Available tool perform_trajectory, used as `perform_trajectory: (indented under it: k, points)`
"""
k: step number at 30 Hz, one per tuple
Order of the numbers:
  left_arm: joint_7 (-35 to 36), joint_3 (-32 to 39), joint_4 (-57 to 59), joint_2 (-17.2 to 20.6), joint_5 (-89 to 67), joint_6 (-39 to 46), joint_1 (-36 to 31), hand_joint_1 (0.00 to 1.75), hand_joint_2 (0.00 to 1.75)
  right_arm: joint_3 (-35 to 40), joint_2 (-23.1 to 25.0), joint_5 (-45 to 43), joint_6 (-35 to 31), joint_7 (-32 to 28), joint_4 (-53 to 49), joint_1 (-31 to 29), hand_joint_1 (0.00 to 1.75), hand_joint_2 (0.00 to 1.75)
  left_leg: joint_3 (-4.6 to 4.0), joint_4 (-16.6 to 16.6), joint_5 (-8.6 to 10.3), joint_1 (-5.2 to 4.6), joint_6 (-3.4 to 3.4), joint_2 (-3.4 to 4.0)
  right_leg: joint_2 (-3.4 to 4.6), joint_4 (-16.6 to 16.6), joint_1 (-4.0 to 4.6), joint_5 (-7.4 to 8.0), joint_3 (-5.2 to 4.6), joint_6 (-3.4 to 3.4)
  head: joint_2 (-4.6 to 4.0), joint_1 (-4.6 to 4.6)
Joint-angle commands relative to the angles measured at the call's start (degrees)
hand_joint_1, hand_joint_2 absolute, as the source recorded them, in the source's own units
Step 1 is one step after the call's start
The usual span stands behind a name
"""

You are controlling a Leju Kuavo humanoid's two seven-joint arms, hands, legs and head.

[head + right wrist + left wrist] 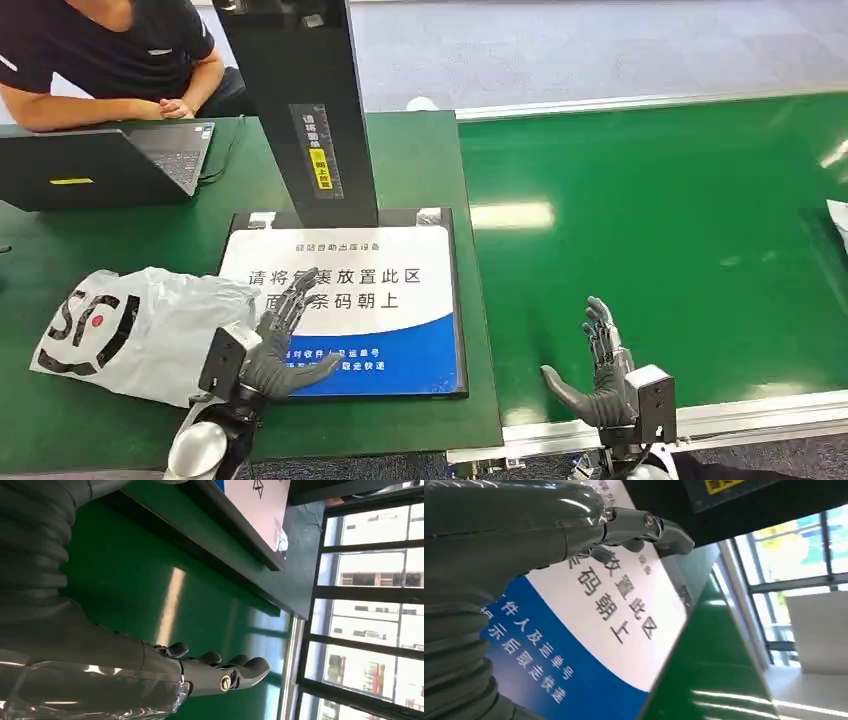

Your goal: Moved the parcel from conveyor to table for the left to box.

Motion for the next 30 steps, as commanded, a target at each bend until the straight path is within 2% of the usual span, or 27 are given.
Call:
perform_trajectory:
  k: [1, 3, 4, 8, 10, 15, 18, 23, 24, 25, 27, 28, 29, 30]
  points:
    - [11.2, 2.8, 10.1, 0.1, -14.8, 15.3, -4.2, 0.00, 1.75, -1.8, 2.0, 1.0, 0.0, 0.5, -0.6, 1.2, 0.00, 1.75, 0.15, -0.1, 0.01, 0.00, -0.02, -0.12, -0.13, -0.1, 0.01, -0.02, 0.15, -0.08, 0.00, 0.00]
    - [11.3, 3.9, 10.7, -0.3, -15.6, 15.5, -4.9, 0.00, 1.75, -2.0, 2.2, 1.2, 0.2, 0.5, -0.9, 1.5, 0.00, 1.75, 0.14, -0.1, 0.02, -0.01, -0.02, -0.16, -0.17, 0.0, 0.01, -0.03, 0.14, -0.09, 0.00, 0.00]
    - [13.4, 6.2, 11.3, -1.3, -20.4, 22.0, -5.5, 0.00, 1.75, -2.4, 2.6, 1.3, 0.3, 0.6, -1.3, 1.6, 0.00, 1.75, 0.19, -0.1, 0.02, -0.02, -0.02, -0.20, -0.21, -0.1, 0.00, -0.04, 0.19, -0.12, 0.00, 0.00]
    - [15.6, 8.9, 11.1, -1.7, -24.5, 27.9, -6.2, 0.00, 1.75, -2.6, 3.0, 1.5, 0.5, 0.6, -1.9, 1.6, 0.00, 1.75, 0.07, -0.1, 0.02, -0.01, -0.01, -0.11, -0.11, 0.0, 0.01, -0.01, 0.05, -0.06, 0.00, 0.00]
    - [19.4, 10.0, 10.8, -1.4, -31.8, 31.4, -6.4, 0.00, 1.75, -2.4, 3.0, 1.8, 0.8, 1.0, -2.1, 1.2, 0.00, 1.75, 0.18, -0.1, 0.01, -0.01, -0.01, -0.16, -0.18, -0.1, 0.03, -0.02, 0.16, -0.12, 0.00, 0.00]
    - [20.6, 12.8, 9.4, -2.3, -37.5, 35.2, -6.5, 0.00, 1.75, -2.1, 2.9, 1.7, 0.9, 1.1, -1.9, 0.6, 0.00, 1.75, 0.10, 0.0, -0.01, 0.00, 0.00, -0.06, -0.07, 0.0, 0.02, -0.02, 0.07, -0.07, 0.00, 0.00]
    - [19.1, 15.0, 7.6, -3.4, -39.7, 40.3, -6.3, 0.00, 1.75, -1.9, 2.7, 1.6, 0.7, 1.1, -1.8, 0.6, 0.00, 1.75, 0.06, 0.0, -0.01, 0.01, 0.00, -0.05, -0.06, 0.0, 0.03, -0.01, 0.05, -0.06, 0.00, 0.00]
    - [12.4, 16.8, 4.3, -4.5, -36.4, 51.8, -5.5, 0.00, 1.75, -1.6, 2.4, 1.4, 0.5, 0.9, -1.7, 0.8, 0.00, 1.75, 0.01, 0.0, -0.01, 0.02, -0.01, -0.04, -0.05, 0.0, 0.03, -0.01, 0.01, -0.06, 0.00, 0.00]
    - [10.2, 16.7, 2.6, -4.5, -34.3, 53.8, -5.1, 0.00, 1.75, -1.3, 2.1, 1.3, 0.4, 0.8, -1.5, 0.8, 0.00, 1.75, 0.09, 0.0, -0.03, 0.02, -0.01, -0.06, -0.08, 0.0, 0.04, -0.03, 0.07, -0.10, 0.00, 0.00]
    - [4.8, 17.5, 0.4, -5.2, -30.2, 56.9, -4.8, 0.00, 1.75, -1.0, 1.9, 1.1, 0.2, 0.7, -1.3, 0.7, 0.00, 1.75, 0.04, 0.0, -0.02, 0.02, -0.01, -0.05, -0.06, 0.0, 0.03, -0.02, 0.03, -0.07, 0.00, 0.00]
    - [2.6, 18.5, -0.6, -5.9, -29.2, 56.9, -4.7, 0.00, 1.75, -0.8, 1.7, 1.0, 0.1, 0.6, -1.1, 0.6, 0.00, 1.75, 0.06, 0.0, -0.04, 0.02, -0.01, -0.05, -0.07, 0.0, 0.05, -0.02, 0.05, -0.09, 0.00, 0.00]
    - [-7.6, 21.0, -4.5, -8.4, -21.6, 56.9, -4.5, 0.00, 1.75, -0.3, 1.3, 0.7, -0.1, 0.5, -0.6, 0.4, 0.00, 1.75, -0.04, 0.0, -0.02, 0.04, -0.01, -0.01, -0.02, 0.0, 0.06, 0.00, -0.02, -0.05, 0.00, 0.00]
    - [-11.5, 22.2, -5.2, -9.4, -19.4, 56.9, -4.6, 0.00, 1.75, 0.1, 1.0, 0.5, -0.2, 0.5, -0.3, 0.2, 0.00, 1.75, 0.06, 0.0, -0.05, 0.02, 0.00, -0.04, -0.06, 0.0, 0.05, -0.02, 0.05, -0.09, 0.00, 0.00]
    - [-11.5, 22.2, -5.2, -9.4, -19.4, 56.9, -4.6, 0.00, 1.75, 0.1, 1.0, 0.5, -0.2, 0.5, -0.3, 0.2, 0.00, 1.75, 0.01, 0.0, -0.05, 0.04, 0.01, 0.00, -0.02, 0.0, 0.06, -0.01, 0.01, -0.06, 0.00, 0.00]
